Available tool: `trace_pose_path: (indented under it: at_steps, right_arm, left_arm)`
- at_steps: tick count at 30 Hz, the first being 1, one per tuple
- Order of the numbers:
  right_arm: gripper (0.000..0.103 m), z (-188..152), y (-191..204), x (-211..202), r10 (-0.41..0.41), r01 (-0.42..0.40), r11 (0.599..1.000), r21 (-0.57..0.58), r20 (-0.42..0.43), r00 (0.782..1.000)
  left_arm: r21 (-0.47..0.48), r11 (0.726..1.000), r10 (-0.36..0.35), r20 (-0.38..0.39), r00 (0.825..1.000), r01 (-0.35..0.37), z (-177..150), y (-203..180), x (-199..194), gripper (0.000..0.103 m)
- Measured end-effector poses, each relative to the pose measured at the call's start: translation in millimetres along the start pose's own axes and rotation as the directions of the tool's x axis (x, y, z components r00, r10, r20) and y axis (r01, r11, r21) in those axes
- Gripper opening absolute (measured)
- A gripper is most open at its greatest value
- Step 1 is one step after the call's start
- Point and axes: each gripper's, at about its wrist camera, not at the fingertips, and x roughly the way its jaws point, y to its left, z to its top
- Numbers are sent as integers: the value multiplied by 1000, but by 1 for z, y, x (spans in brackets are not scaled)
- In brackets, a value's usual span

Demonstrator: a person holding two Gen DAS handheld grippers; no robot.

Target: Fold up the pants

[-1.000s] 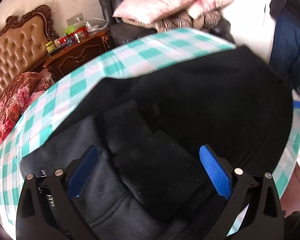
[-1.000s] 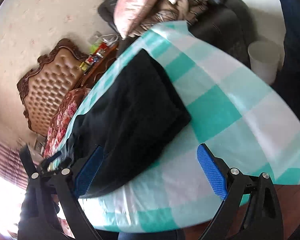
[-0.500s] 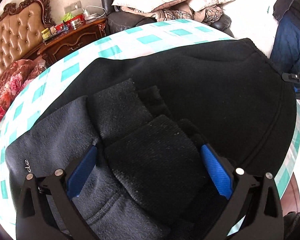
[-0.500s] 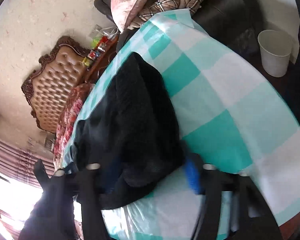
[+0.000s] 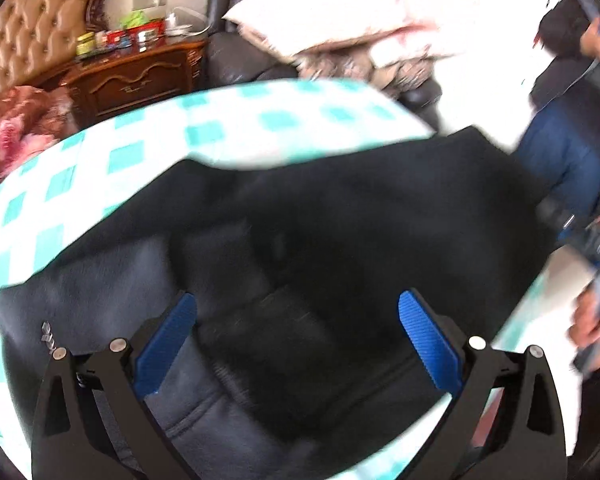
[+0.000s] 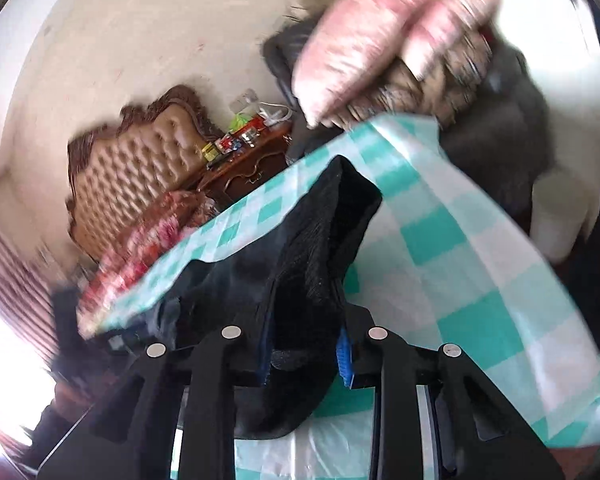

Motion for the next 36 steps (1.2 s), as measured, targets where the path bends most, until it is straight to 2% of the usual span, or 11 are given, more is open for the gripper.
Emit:
trace_pose_path:
  at_steps: [5,12,18,21,23,26,29,31,32,33,36]
  right_arm:
    - [27,-10,65,-1,-84,99,964,-247,71,994]
    - [27,-56,154,16,-141,197,781,-592,140,980]
    - [25,-98,205,33,-99,167,611,-774,135,986]
    - [24,-111,217,37,-79,148,557,-817,125,989]
    - [24,-114,219,40,-76,141,548,-824,118,990]
    - [24,-117,220,40,-82,142,533,-834,116,990]
    - [25,-114,216,44,-99,136,541,-830,98,990]
    - [34,-107,207,41,-72,82,592,-802,48,996]
    - [48,-103,200,35,-29,40,621,-783,28,999]
    - [66,-100,193,27,19,6,650,-759,24,1000]
    - [86,-82,152,-7,137,-47,782,-622,98,986]
  left_arm:
    - [-72,976,-204,18,979,205,36,-12,-14,101]
    - [-139,906,-414,-89,906,401,64,-39,-7,101]
    - [-70,955,-296,-221,929,288,74,-50,4,101]
    - [-50,978,-207,-339,918,202,65,-49,24,101]
    - [-45,986,-162,-409,898,158,55,-46,42,101]
    - [-75,979,-204,-433,878,190,44,-43,57,100]
    - [-102,966,-259,-423,868,238,38,-46,66,56]
    - [-95,962,-274,-397,876,258,39,-50,64,33]
    - [-111,955,-297,-384,874,276,42,-51,63,28]
    - [-102,956,-292,-371,882,273,46,-54,62,27]
    - [-102,953,-301,-354,885,284,53,-55,56,26]
